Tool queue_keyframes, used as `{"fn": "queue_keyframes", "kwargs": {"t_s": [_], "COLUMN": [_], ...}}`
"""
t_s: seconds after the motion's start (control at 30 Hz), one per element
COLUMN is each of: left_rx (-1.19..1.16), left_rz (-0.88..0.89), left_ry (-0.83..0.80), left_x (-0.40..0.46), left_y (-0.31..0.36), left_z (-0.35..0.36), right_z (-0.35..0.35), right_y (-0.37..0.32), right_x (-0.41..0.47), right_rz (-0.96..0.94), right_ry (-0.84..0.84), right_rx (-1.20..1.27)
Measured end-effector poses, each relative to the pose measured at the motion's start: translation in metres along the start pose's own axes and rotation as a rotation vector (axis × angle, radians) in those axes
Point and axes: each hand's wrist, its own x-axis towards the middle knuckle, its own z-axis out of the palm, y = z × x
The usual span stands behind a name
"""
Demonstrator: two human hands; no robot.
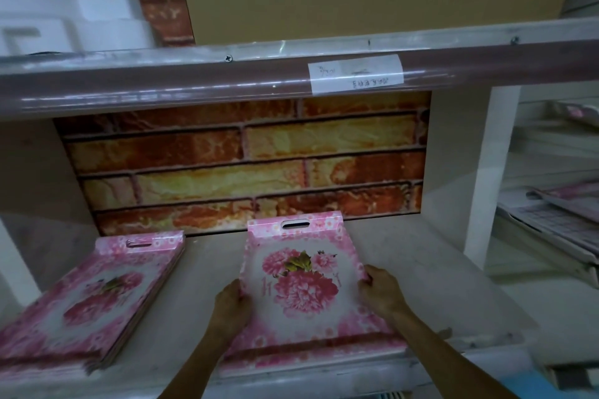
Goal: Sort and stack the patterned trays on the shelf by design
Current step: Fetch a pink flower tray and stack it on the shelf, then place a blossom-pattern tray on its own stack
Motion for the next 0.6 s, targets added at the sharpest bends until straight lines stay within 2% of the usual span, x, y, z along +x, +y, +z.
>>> {"fn": "queue_keyframes", "kwargs": {"t_s": [0.17,0.23,0.4,0.6], "left_rx": [0.186,0.232,0.115,0.024], "left_rz": [0.029,0.052,0.233,0.459], "left_ry": [-0.041,-0.007,0.028,-0.076], "left_x": [0.009,0.005,-0.009,-0.023], "left_y": [-0.005,0.004,0.042,0.085], "left_z": [-0.003,-0.01,-0.017,0.006], "right_z": [-0.012,-0.022,-0.056,-0.116], "right_y": [0.0,-0.004,-0.023,-0.043], "right_x": [-0.002,-0.001,0.001,-0.012], "right_rz": [-0.019,-0.031,-0.125,-0.294], "right_ry": [-0.072,-0.077,0.078,0.245], "right_rx": [0.003,0.005,0.036,0.081]}}
